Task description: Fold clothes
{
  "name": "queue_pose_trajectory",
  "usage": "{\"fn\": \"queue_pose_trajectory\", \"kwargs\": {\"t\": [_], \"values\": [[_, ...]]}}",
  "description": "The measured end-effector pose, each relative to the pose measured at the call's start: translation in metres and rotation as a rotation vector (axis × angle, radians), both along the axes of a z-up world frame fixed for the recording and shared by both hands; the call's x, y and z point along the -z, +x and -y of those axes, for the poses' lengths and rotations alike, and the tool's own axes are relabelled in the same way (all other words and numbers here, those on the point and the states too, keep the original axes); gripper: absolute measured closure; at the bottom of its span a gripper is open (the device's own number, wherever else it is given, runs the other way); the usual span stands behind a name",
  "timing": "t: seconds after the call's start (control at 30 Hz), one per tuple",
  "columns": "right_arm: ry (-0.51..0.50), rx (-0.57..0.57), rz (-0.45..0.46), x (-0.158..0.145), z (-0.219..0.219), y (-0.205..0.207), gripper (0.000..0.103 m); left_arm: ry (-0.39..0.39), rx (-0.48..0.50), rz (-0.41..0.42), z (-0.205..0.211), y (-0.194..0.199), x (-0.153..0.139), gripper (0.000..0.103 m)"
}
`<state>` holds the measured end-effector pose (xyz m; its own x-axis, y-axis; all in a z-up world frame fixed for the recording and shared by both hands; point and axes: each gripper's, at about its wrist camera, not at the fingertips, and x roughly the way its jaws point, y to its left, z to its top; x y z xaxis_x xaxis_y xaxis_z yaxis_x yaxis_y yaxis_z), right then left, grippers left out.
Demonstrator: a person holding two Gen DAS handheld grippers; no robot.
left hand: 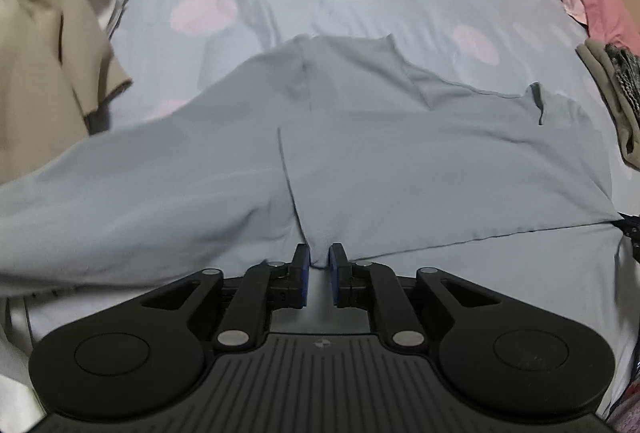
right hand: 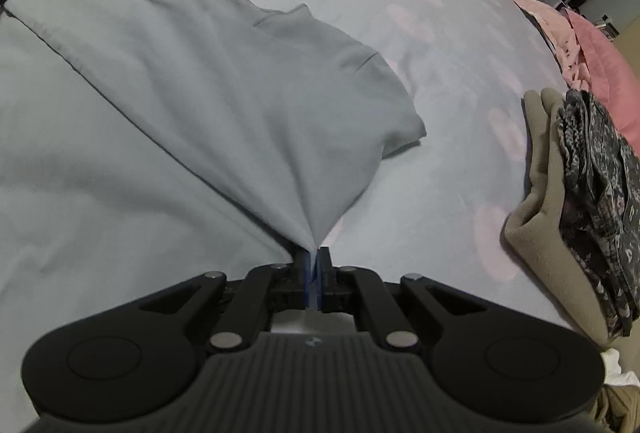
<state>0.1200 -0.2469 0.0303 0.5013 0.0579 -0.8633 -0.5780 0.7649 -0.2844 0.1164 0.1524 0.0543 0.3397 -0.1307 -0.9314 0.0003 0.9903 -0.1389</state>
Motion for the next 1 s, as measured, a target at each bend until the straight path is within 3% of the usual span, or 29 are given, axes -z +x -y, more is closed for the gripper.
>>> {"fn": "queue_pose_trajectory", "kwargs": {"t": [0.07, 0.1, 0.17, 0.3, 0.5, 0.67, 0.87, 0.97, 1.0], "values": [[0.038, 0.008, -0.019, -0.013, 0.008, 0.001, 0.09, 0.001, 0.002, 0.007, -0.003, -0.001, -0.003, 0.093], [0.057, 0.021, -0.023, -0.021, 0.013, 0.001, 0.074, -0.007, 0.001, 0.016, -0.004, -0.001, -0.006, 0.088], [0.103, 0.048, -0.038, -0.038, 0.023, 0.003, 0.062, -0.035, -0.009, 0.043, -0.008, 0.002, -0.013, 0.081], [0.277, 0.154, -0.098, -0.062, 0.047, 0.023, 0.062, -0.063, -0.015, 0.103, -0.01, 0.01, -0.024, 0.071], [0.547, 0.507, -0.125, -0.05, 0.082, 0.078, 0.062, -0.052, -0.043, 0.165, -0.012, 0.029, -0.018, 0.067], [0.717, 0.693, -0.195, -0.029, 0.09, 0.116, 0.063, -0.042, -0.053, 0.155, -0.015, 0.041, -0.003, 0.071], [0.731, 0.788, -0.249, -0.007, 0.082, 0.136, 0.065, -0.061, -0.062, 0.141, -0.016, 0.045, 0.009, 0.088], [0.734, 0.787, -0.277, -0.001, 0.078, 0.141, 0.098, -0.047, -0.049, 0.145, -0.013, 0.046, 0.01, 0.098], [0.724, 0.789, -0.27, -0.002, 0.076, 0.141, 0.098, -0.045, -0.045, 0.152, -0.012, 0.046, 0.009, 0.099]]}}
